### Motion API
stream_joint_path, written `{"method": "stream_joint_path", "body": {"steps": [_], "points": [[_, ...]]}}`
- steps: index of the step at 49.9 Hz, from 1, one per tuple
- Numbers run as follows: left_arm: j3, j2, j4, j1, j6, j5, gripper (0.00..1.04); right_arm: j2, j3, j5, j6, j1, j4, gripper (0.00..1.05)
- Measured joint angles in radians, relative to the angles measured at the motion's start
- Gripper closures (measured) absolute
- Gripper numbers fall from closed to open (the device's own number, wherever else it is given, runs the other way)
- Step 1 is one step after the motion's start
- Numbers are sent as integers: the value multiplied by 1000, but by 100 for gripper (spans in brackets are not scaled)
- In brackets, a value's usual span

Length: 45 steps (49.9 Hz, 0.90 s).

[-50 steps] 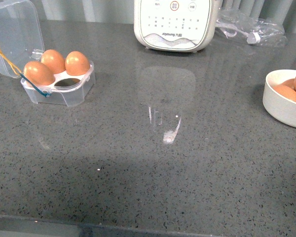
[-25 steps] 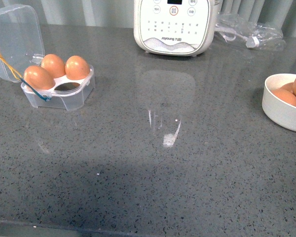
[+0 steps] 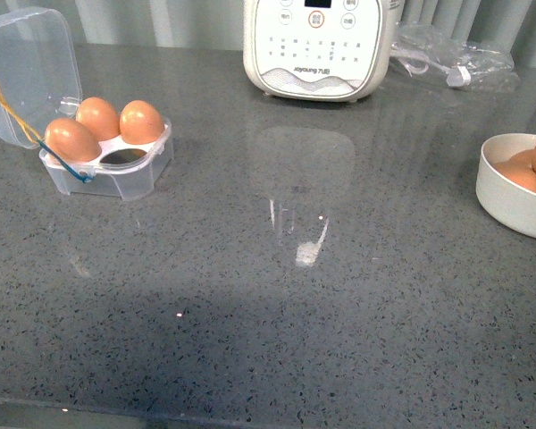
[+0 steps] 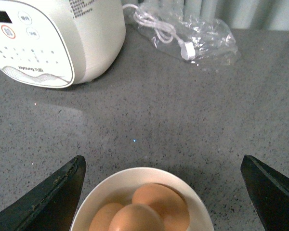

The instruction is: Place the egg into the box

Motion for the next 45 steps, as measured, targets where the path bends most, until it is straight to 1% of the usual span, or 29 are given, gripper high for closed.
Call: {"method": "stream_joint_path", "body": {"steps": [13, 26, 45], "points": [[0, 0, 0, 0, 0, 0, 7, 45, -27, -63, -4, -10, 10, 7], [0, 0, 0, 0, 0, 0, 7, 124, -36, -82, -13, -16, 53, 7], [0, 0, 0, 0, 0, 0, 7, 143, -69, -81, -26, 7, 80, 8]]}}
